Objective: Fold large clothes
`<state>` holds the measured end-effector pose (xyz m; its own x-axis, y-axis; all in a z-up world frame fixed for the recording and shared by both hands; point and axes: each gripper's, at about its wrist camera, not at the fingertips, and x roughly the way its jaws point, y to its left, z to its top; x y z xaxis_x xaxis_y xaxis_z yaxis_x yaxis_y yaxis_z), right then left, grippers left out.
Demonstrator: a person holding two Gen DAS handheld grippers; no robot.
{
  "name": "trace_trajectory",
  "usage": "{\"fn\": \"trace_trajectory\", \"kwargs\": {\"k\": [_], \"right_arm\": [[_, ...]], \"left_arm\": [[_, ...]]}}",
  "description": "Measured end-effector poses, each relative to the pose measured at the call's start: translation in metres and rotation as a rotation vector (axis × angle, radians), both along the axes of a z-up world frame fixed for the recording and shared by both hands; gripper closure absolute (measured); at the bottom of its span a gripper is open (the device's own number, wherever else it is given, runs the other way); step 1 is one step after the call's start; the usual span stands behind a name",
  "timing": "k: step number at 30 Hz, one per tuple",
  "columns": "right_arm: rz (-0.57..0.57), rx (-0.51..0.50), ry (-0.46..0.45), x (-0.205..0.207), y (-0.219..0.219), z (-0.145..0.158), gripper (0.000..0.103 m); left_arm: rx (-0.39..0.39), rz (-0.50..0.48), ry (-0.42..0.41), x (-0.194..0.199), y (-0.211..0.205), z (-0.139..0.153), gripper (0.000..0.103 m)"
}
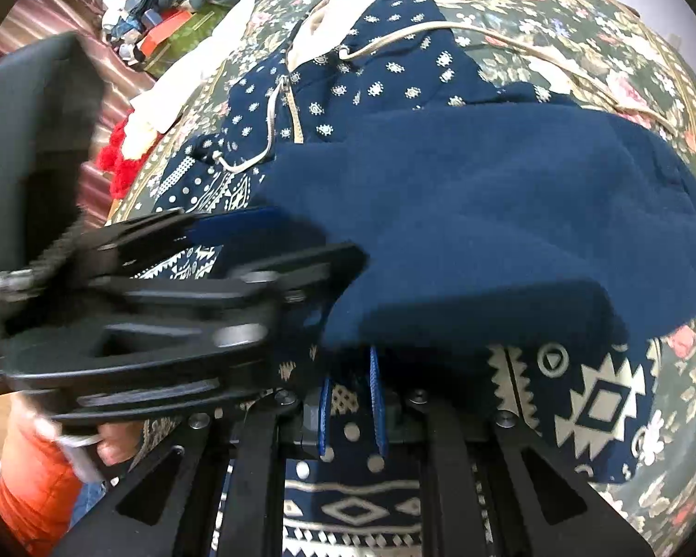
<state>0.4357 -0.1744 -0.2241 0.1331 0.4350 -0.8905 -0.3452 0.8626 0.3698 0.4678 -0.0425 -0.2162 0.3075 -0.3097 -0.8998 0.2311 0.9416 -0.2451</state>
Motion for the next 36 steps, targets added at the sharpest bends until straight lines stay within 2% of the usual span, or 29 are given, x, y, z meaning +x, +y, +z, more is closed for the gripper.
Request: {"fn": "trace_trajectory", "kwargs": {"k": [2,5,10,13,17,25,27,28,29,31,34,36], "right_arm": [[0.005,0.004,-0.004,-0.003,-0.008,0.005,0.092],[-0.001,-0.024,-0.043,-0.01,-0.029,0.018,0.092],[-0.055,-0.2,-0.186,-0.016,-0.066,0.041,0.092],[-0.064,-0.331,-0.187,-0.011,-0.075,0.03,0.092],[-0.061,-0.365,-0.134,-0.007,-0.073,-0.005,0.092],[-0.029,-0.41,-0.185,-0.014,-0.075,-0.006,0.089],[-0.03,-0.47,-0.228,-0.018,-0.074,-0.005,0.068],[-0.043,-0.527,-0.269,-0.022,-0.075,-0.004,0.041],[-0.058,-0.59,-0.325,-0.025,-0.077,-0.004,0.021],[-0.061,-0.582,-0.352,-0.03,-0.083,-0.003,0.019],[-0.102,-0.493,-0.327,-0.033,-0.101,0.004,0.019],[-0.14,-0.439,-0.324,-0.035,-0.113,0.014,0.019]], "left_arm": [[0.042,-0.007,-0.001,0.0,-0.007,-0.008,0.034],[0.052,-0.011,-0.02,-0.002,-0.007,-0.01,0.034],[0.049,-0.003,-0.015,-0.004,-0.003,-0.012,0.034],[0.064,-0.002,-0.025,-0.008,-0.004,-0.011,0.034],[0.078,0.001,-0.026,-0.01,-0.005,-0.01,0.034],[0.125,-0.02,-0.033,-0.022,-0.003,-0.01,0.033],[0.146,-0.026,-0.04,-0.027,-0.001,-0.009,0.033],[0.16,-0.029,-0.043,-0.028,-0.001,-0.008,0.033],[0.189,-0.035,-0.045,-0.031,0.0,-0.008,0.033],[0.216,-0.046,-0.052,-0.036,0.002,-0.005,0.033],[0.224,-0.054,-0.067,-0.041,0.003,0.009,0.033],[0.229,-0.069,-0.106,-0.042,-0.002,0.025,0.033]]}}
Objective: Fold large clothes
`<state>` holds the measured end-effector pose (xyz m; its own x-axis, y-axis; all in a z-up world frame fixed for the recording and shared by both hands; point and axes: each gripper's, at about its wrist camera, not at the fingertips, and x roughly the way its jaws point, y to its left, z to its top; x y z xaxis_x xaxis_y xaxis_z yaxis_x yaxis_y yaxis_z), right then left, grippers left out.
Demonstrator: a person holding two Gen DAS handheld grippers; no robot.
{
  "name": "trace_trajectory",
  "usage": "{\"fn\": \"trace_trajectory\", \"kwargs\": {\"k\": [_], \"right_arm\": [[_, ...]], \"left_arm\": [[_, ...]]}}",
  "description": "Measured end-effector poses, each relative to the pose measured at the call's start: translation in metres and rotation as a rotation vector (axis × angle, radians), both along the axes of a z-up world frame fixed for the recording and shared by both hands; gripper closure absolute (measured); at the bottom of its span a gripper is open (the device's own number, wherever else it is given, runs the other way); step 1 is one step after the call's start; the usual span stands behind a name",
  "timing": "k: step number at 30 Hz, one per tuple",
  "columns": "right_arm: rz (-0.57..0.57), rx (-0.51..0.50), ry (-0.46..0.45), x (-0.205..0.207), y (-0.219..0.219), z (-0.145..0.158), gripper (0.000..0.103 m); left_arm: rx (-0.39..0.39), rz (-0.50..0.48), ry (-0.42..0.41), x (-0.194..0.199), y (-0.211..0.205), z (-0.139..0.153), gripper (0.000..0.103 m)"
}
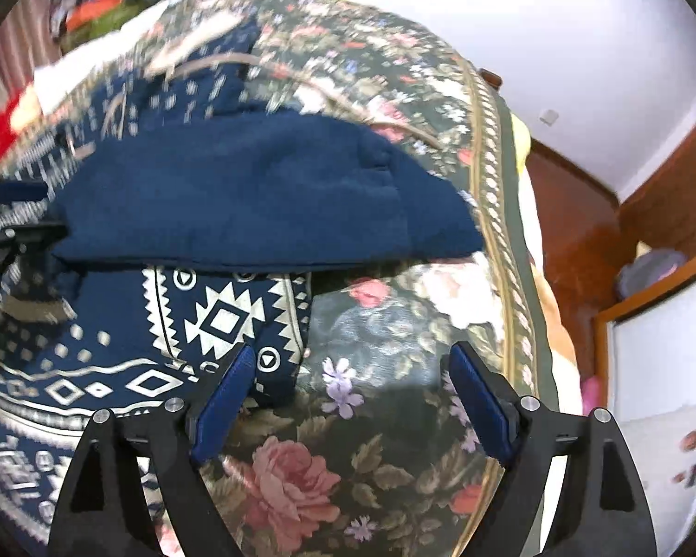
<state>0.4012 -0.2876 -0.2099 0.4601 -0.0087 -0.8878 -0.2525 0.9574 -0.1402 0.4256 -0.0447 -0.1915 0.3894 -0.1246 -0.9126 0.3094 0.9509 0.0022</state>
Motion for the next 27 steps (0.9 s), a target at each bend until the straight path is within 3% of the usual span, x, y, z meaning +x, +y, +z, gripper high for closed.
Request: {"fn": "trace_trajectory", "kwargs": {"k": [3,8,13,18,22,25,27], "right_arm": [[-0.052,0.087,-0.014,0.0,-0.021,0.016,0.019],[-0.122,0.2,-0.031,-0.009,-0.059,0.039,0.019],[-0.184,0.275,-0.021,-0.016,-0.096,0.051,0.019],[-0.219,0.302,-0.009,-0.02,-0.118,0.051,0.019],[-0.238,0.333,0.003,-0.02,-0.127,0.048,0.019],[-0.246,0.351,0.018,-0.018,-0.128,0.044,0.019],[-0.246,0.352,0.024,-0.016,-0.126,0.042,0.019]], "left_arm": [[-0.022,-0.046,-0.059,0.001,-0.021,0.027,0.033],[-0.054,-0.139,-0.065,0.013,-0.081,0.043,0.033],[-0.042,-0.242,-0.05,0.025,-0.151,0.031,0.033],[0.04,-0.315,-0.038,0.035,-0.211,0.0,0.036],[0.15,-0.349,-0.083,0.039,-0.235,-0.021,0.052],[0.19,-0.324,-0.135,0.043,-0.237,-0.022,0.089],[0.157,-0.283,-0.133,0.048,-0.229,-0.016,0.094]]}}
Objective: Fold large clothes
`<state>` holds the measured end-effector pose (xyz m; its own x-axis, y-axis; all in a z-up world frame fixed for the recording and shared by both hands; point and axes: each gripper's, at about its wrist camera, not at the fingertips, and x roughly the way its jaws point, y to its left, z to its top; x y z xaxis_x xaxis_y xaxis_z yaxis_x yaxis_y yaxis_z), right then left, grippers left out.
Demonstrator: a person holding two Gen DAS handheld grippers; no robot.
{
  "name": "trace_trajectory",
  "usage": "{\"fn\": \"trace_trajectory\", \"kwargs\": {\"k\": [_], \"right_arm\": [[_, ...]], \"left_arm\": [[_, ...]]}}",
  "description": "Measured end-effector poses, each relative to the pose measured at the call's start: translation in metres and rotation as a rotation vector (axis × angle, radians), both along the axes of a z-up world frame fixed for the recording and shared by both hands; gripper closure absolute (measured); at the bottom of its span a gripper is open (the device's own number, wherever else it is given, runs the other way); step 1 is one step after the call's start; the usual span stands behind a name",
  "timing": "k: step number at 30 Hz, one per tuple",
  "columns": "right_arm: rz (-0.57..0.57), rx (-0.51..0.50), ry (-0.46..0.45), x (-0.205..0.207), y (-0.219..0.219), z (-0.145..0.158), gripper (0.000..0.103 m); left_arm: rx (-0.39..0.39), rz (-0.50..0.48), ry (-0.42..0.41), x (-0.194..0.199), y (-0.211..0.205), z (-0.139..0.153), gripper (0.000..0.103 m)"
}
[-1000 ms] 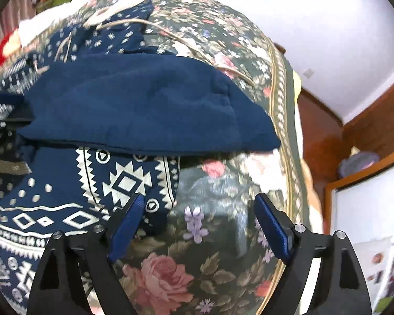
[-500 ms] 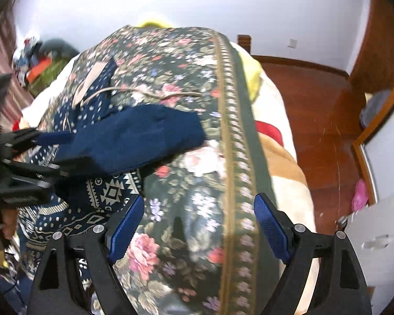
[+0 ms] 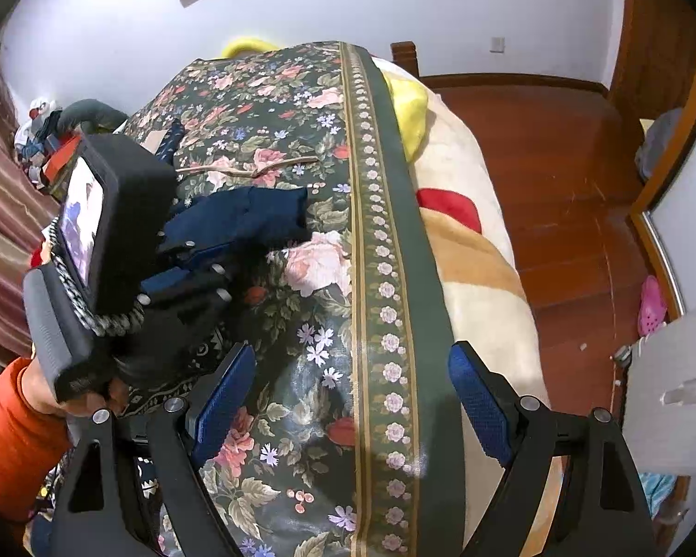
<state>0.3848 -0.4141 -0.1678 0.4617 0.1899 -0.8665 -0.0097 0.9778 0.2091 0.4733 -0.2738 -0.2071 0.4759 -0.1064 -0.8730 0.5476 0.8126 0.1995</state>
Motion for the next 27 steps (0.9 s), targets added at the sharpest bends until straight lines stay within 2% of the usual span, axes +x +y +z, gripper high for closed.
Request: {"fn": "trace_trajectory", "kwargs": {"k": [2,7,9,13,16,19,27], "right_arm": [[0.004,-0.004,0.003,0.002,0.004,-0.001,0.019],[0.037,0.0,0.015,0.009,0.023,-0.006,0.019],[0.06,-0.002,0.02,0.013,0.035,-0.008,0.019],[0.109,-0.011,0.034,0.025,0.064,-0.012,0.019],[0.145,-0.029,0.042,0.034,0.09,-0.015,0.019],[0.179,-0.056,0.051,0.043,0.119,-0.02,0.019],[0.229,-0.162,0.093,0.056,0.172,-0.043,0.019]], "left_arm": [[-0.044,0.014,-0.019,0.0,0.009,0.013,0.095],[-0.159,0.036,-0.096,-0.007,0.056,0.073,0.095],[-0.191,0.063,-0.133,-0.009,0.087,0.099,0.095],[-0.229,0.144,-0.183,-0.013,0.15,0.133,0.096],[-0.213,0.201,-0.223,-0.015,0.19,0.143,0.096],[-0.205,0.264,-0.23,-0.014,0.232,0.142,0.096],[-0.225,0.385,-0.198,-0.019,0.325,0.105,0.096]]}}
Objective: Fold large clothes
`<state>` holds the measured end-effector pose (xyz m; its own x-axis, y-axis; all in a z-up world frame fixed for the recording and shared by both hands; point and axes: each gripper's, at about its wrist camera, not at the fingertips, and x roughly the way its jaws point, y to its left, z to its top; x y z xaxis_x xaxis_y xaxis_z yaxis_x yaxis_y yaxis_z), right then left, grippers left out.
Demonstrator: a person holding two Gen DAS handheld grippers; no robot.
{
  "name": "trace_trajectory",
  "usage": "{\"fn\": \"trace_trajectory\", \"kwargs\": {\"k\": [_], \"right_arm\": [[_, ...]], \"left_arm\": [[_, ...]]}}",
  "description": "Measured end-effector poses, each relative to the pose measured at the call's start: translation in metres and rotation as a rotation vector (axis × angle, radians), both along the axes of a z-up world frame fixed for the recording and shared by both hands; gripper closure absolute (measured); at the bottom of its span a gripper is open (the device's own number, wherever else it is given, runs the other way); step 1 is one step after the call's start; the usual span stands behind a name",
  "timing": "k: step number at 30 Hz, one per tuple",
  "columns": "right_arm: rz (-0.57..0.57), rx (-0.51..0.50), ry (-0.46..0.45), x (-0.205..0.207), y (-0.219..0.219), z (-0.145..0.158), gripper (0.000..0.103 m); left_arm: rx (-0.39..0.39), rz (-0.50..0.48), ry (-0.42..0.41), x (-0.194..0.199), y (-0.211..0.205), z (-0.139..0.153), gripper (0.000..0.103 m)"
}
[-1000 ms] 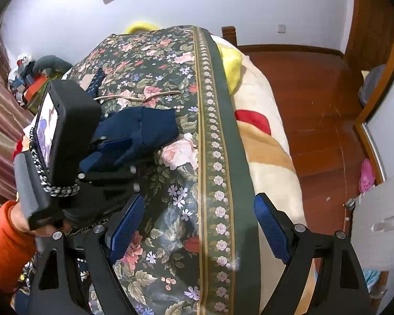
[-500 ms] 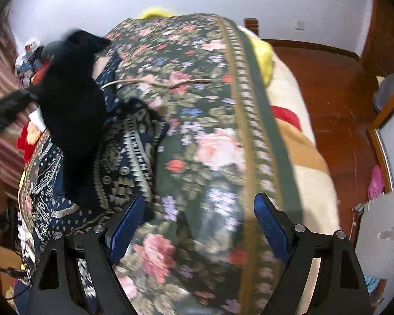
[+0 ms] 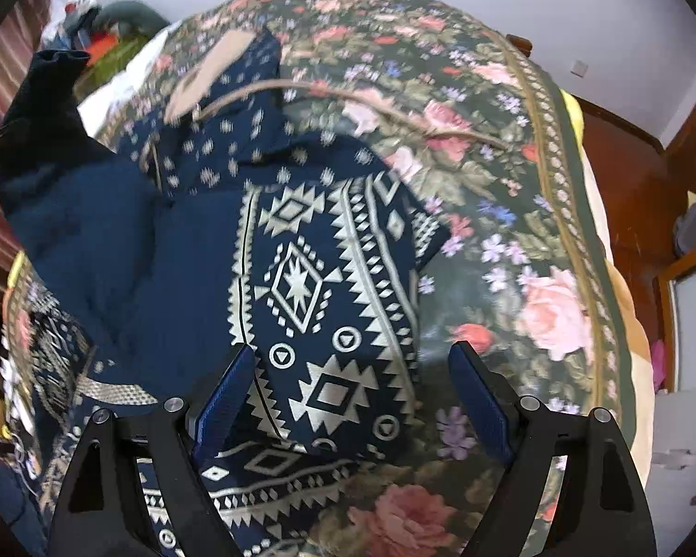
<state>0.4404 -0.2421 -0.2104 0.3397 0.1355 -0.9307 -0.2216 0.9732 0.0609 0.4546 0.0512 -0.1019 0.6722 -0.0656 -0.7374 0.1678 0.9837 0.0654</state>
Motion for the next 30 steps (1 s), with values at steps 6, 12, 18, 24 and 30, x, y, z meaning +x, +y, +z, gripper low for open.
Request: {"fn": "trace_trajectory", "kwargs": {"k": [6,12,18,24,30], "right_arm": [[-0.017,-0.009,0.047,0.001,0.008,-0.019,0.018],[-0.047,0.011,0.069,0.007,0.004,-0.024,0.013],[-0.039,-0.008,0.06,0.006,0.007,-0.025,0.011],[-0.039,-0.007,0.064,0.005,0.007,-0.026,0.01],[-0.022,-0.001,0.072,0.001,0.008,-0.018,0.01]], "left_arm": [[-0.023,0.044,0.062,-0.011,0.039,-0.042,0.096],[-0.047,0.069,0.175,-0.022,0.062,-0.093,0.096],[-0.039,0.112,0.247,-0.036,0.076,-0.128,0.083],[-0.093,0.179,0.284,-0.051,0.102,-0.143,0.079],[-0.099,0.209,0.277,-0.062,0.115,-0.133,0.079]]}}
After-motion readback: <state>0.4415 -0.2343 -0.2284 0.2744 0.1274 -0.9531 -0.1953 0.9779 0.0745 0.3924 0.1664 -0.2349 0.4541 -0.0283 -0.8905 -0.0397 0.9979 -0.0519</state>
